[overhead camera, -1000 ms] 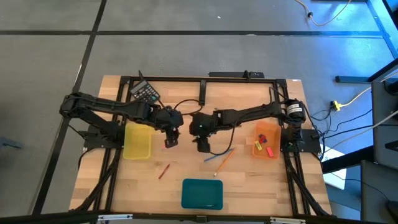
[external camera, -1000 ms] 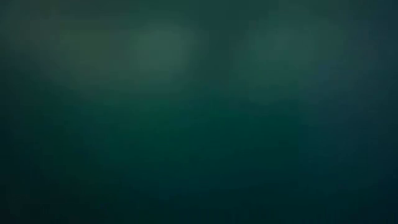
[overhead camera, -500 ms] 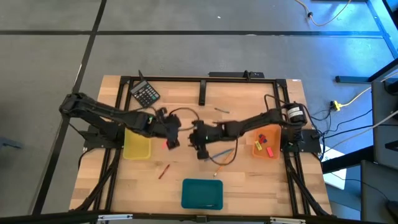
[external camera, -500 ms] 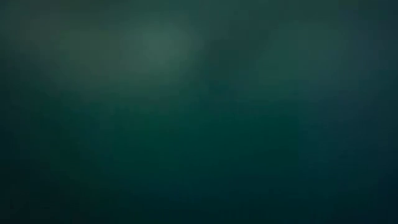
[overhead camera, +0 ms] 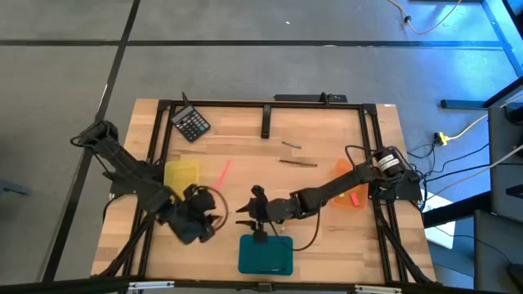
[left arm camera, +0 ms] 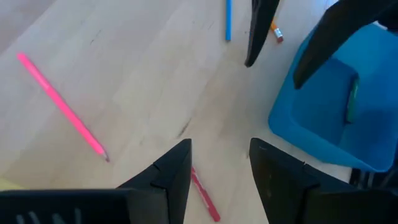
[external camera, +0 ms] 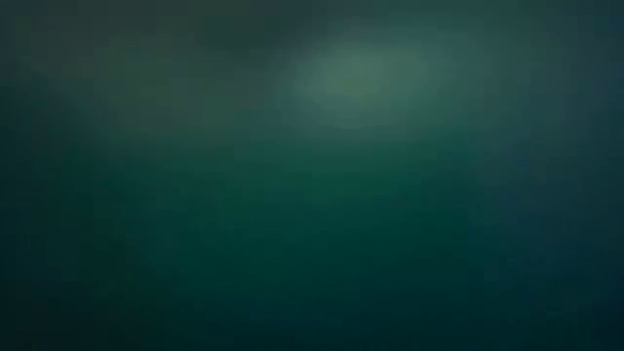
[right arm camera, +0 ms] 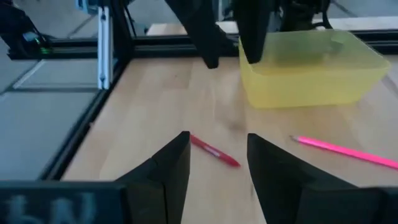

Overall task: Sort crayons/erasers/pens/pencils in bins
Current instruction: Put the red crayon into the blue bin

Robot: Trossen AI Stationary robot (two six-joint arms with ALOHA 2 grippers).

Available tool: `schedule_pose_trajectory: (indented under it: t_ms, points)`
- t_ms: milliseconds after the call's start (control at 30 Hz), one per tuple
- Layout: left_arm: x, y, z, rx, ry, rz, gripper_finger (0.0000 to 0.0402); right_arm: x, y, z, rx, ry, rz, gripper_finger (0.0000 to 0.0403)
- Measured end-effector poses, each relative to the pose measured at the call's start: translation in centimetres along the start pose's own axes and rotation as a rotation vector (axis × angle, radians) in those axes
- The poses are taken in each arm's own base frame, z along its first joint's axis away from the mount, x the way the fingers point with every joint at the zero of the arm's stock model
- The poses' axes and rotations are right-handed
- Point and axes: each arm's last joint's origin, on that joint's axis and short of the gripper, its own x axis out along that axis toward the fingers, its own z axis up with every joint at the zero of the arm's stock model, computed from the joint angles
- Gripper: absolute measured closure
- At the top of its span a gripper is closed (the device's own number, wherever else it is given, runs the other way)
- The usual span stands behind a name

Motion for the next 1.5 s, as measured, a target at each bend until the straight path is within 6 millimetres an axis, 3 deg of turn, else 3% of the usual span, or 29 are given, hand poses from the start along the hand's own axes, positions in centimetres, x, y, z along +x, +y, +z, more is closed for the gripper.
schedule_pose_trajectory:
  t_ms: [200, 400, 667, 833, 967, 1233, 1500]
  points:
    - [0.0, 0.3, -3.3, -0.03, -0.005, 0.011, 0.0246, 1.9, -0.2, -1.2, 0.003, 0.042, 0.008, 0.0243]
    - [1.1, 1.4, -5.2, -0.023, 0.01, 0.028, 0.0246, 5.1, -1.6, -0.2, -0.098, 0.106, 0.033, 0.0243]
    - [1.4, 1.8, -5.6, -0.006, 0.034, 0.043, 0.0246, 9.8, -4.4, 1.1, -0.216, 0.262, 0.14, 0.0243]
    - [1.4, 1.8, -5.7, -0.003, 0.07, 0.037, 0.0246, 12.0, -4.8, 1.5, -0.232, 0.267, 0.247, 0.0243]
    - [1.4, 1.8, -5.7, -0.003, 0.071, 0.038, 0.0246, 13.3, -5.1, 0.4, -0.245, 0.308, 0.338, 0.0243]
    - [1.5, 1.9, -5.4, 0.042, 0.012, 0.056, 0.0246, 14.7, -6.2, -1.7, -0.284, 0.408, 0.377, 0.0243]
    - [1.6, 2.1, -5.0, 0.101, -0.06, 0.088, 0.0246, 14.3, -8.0, -2.0, -0.324, 0.472, 0.384, 0.0271]
